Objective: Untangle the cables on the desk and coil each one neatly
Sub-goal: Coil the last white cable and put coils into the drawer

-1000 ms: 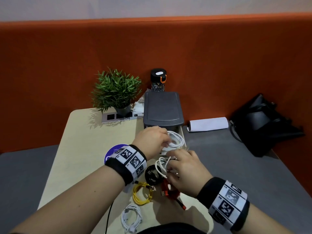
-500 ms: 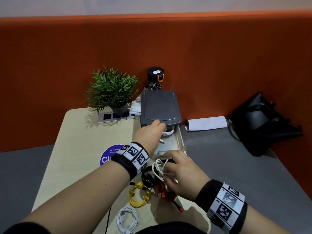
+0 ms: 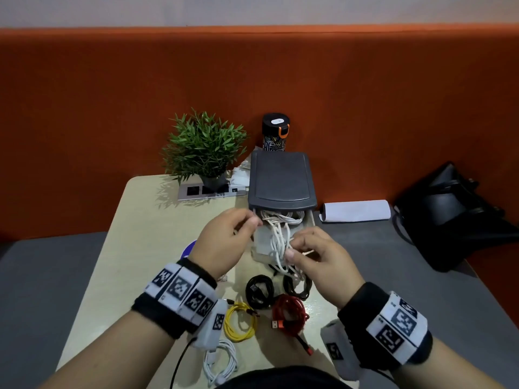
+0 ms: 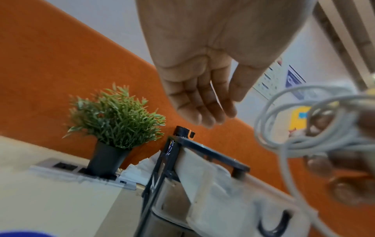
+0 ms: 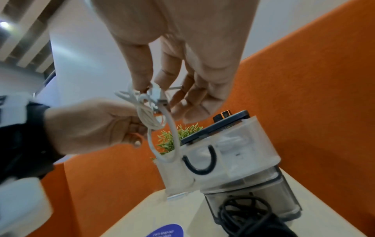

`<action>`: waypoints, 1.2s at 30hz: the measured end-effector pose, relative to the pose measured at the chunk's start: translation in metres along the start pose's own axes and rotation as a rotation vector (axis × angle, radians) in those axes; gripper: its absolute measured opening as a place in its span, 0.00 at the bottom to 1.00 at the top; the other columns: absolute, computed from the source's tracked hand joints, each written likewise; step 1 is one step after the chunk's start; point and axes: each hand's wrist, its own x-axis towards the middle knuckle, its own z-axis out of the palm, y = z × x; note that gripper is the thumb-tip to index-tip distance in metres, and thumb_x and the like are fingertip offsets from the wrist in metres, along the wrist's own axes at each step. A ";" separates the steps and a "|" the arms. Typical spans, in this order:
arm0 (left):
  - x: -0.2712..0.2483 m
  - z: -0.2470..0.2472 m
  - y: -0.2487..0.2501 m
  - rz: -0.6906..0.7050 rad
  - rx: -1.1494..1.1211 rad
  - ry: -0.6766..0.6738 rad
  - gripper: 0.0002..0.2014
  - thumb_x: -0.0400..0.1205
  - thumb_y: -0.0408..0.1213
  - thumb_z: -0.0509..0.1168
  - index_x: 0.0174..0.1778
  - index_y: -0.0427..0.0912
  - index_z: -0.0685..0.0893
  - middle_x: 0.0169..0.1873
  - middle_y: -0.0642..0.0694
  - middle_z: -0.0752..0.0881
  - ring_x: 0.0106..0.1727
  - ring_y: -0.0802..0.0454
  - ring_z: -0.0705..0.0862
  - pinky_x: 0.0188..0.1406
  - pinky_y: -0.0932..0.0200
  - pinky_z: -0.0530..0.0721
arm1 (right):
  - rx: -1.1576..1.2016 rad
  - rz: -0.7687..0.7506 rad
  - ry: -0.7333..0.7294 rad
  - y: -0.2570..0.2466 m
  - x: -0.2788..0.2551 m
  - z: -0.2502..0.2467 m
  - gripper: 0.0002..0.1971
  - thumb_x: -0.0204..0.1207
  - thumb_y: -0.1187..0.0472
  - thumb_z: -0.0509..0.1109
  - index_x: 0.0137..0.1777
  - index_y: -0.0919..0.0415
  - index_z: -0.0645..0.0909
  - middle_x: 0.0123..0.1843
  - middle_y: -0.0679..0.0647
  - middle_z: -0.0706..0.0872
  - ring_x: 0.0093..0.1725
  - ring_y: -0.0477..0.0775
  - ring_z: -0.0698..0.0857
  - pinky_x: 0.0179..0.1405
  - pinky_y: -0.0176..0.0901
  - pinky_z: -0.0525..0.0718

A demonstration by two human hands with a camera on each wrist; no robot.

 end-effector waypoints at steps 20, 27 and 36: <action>-0.043 -0.041 0.002 -0.189 -0.431 0.049 0.06 0.83 0.34 0.62 0.43 0.41 0.84 0.37 0.40 0.90 0.36 0.39 0.89 0.33 0.51 0.89 | -0.095 -0.249 0.014 -0.060 0.007 0.024 0.08 0.75 0.55 0.72 0.52 0.41 0.80 0.44 0.41 0.86 0.45 0.40 0.82 0.41 0.31 0.79; -0.047 -0.046 -0.004 -0.169 -0.414 -0.031 0.06 0.84 0.35 0.62 0.45 0.42 0.83 0.37 0.47 0.90 0.39 0.50 0.89 0.35 0.54 0.88 | -0.271 -0.387 0.040 -0.071 0.016 0.047 0.01 0.75 0.58 0.74 0.44 0.53 0.86 0.38 0.42 0.86 0.42 0.40 0.81 0.40 0.31 0.79; -0.048 -0.074 -0.021 -0.231 -0.493 0.114 0.07 0.85 0.34 0.59 0.48 0.37 0.81 0.40 0.48 0.91 0.39 0.44 0.85 0.33 0.58 0.84 | -0.074 -0.097 0.023 -0.077 0.027 0.036 0.06 0.78 0.57 0.70 0.51 0.45 0.84 0.39 0.47 0.88 0.37 0.43 0.85 0.40 0.33 0.81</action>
